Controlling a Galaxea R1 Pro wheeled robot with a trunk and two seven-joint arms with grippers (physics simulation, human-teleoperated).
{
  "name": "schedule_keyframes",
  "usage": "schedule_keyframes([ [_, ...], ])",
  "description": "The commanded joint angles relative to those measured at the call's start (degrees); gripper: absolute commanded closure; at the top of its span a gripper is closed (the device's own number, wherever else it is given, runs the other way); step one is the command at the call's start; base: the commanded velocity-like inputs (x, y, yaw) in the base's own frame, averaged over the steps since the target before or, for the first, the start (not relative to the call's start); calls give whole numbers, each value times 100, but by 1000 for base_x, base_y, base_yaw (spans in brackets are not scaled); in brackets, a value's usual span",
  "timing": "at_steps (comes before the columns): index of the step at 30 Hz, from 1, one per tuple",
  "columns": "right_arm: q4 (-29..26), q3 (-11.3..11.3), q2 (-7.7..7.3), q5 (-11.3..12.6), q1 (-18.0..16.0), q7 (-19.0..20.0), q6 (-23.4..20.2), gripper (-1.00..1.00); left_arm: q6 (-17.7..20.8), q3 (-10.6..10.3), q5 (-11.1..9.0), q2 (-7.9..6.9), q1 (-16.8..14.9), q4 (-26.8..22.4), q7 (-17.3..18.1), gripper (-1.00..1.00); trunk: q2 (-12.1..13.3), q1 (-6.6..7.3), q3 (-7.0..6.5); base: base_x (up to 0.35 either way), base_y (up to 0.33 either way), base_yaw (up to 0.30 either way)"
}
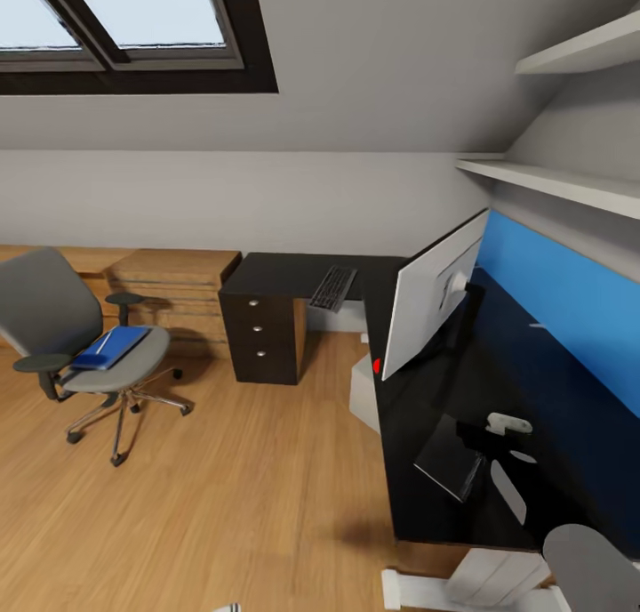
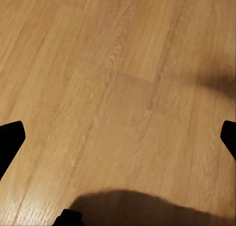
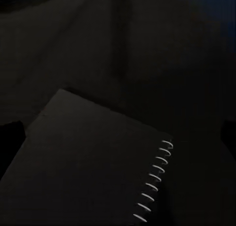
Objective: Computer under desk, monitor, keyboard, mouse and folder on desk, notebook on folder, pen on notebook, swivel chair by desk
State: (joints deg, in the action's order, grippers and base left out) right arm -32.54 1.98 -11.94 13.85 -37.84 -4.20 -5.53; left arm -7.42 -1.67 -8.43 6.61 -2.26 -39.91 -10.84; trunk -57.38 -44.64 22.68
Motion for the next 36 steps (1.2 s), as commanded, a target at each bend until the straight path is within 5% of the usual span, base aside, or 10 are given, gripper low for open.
schedule_keyframes([
  [1,48,-84,2,-4,-15,18,84,-100,-23,-18,-55,-2,-3,1,-21,-100,-4,-3,6,298,0,0],
  [10,139,-158,8,-55,-30,58,479,-100,-22,-42,-50,1,-3,-3,-20,-100,-4,-3,6,264,0,0],
  [36,174,-169,8,-67,-30,200,463,-100,-28,-46,-53,1,-3,-83,-9,-100,-4,-3,6,77,0,0],
])
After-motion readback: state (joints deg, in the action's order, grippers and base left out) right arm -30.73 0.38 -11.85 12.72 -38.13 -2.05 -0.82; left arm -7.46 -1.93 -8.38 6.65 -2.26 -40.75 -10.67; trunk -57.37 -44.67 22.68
